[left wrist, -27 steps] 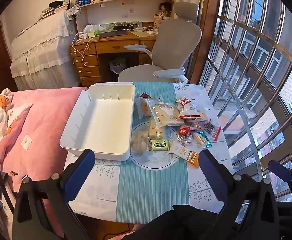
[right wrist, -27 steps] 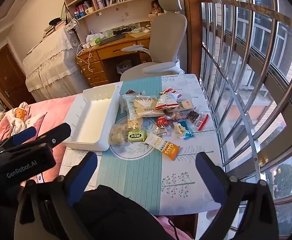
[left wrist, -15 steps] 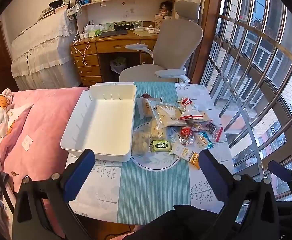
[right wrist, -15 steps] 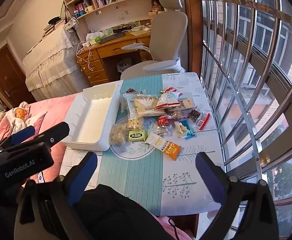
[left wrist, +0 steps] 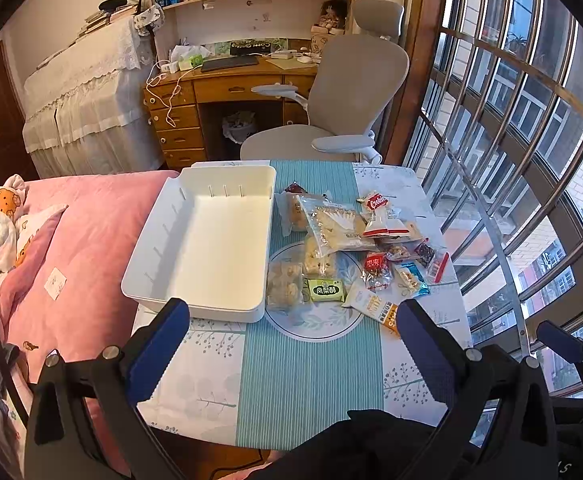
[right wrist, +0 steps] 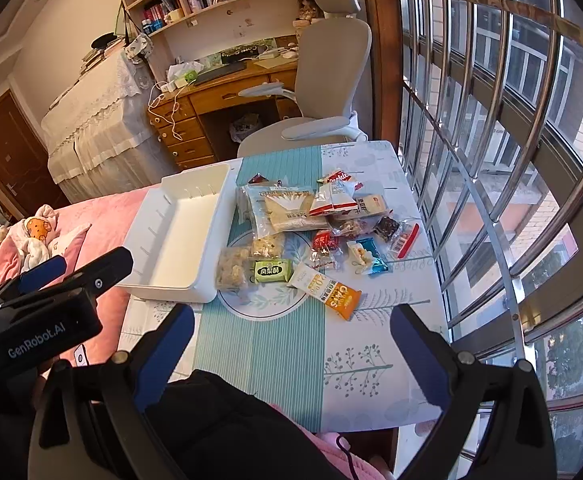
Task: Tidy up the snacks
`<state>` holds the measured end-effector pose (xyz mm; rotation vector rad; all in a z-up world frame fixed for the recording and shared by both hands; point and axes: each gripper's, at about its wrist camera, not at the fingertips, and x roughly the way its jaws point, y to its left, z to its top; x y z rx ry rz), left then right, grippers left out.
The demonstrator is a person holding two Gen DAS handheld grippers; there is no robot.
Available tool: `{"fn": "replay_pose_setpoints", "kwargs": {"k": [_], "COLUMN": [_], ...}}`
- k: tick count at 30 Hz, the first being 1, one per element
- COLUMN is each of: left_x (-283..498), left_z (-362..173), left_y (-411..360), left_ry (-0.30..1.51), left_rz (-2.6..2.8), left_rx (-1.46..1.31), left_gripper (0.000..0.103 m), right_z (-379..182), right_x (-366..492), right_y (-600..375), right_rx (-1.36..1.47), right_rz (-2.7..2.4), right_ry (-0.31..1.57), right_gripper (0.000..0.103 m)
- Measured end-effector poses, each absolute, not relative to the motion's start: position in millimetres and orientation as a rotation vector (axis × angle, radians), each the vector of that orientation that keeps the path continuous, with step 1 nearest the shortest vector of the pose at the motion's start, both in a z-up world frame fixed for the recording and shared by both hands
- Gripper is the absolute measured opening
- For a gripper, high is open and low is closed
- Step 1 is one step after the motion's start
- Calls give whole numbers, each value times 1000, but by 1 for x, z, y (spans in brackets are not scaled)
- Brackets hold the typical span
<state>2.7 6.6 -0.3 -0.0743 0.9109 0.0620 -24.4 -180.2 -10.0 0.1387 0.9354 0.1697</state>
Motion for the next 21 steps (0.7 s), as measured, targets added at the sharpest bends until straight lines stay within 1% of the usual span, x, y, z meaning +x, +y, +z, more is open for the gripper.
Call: {"fn": "replay_pose_setpoints", "kwargs": {"k": [4,5,7,21], "left_x": [3,7,8,12], "left_z": [-3,-15,-18,-18], "left_y": [9,12,13,24], "left_ry": [920,925,935,949], "left_rz": [59,59,53,11], "left_rx": [-79,-80,-84,-70], "left_gripper": [103,103,103,103], "right_z": [-15,-16,-19,-10], "right_x": [-26,-28,-26,-27], "right_y": [-184,-184,-181,-166], "right_rx": [144,146,148,170], "right_rz": [154,148,138,107], "right_ry": [933,933,945,937], "right_gripper": [99,99,99,99]}}
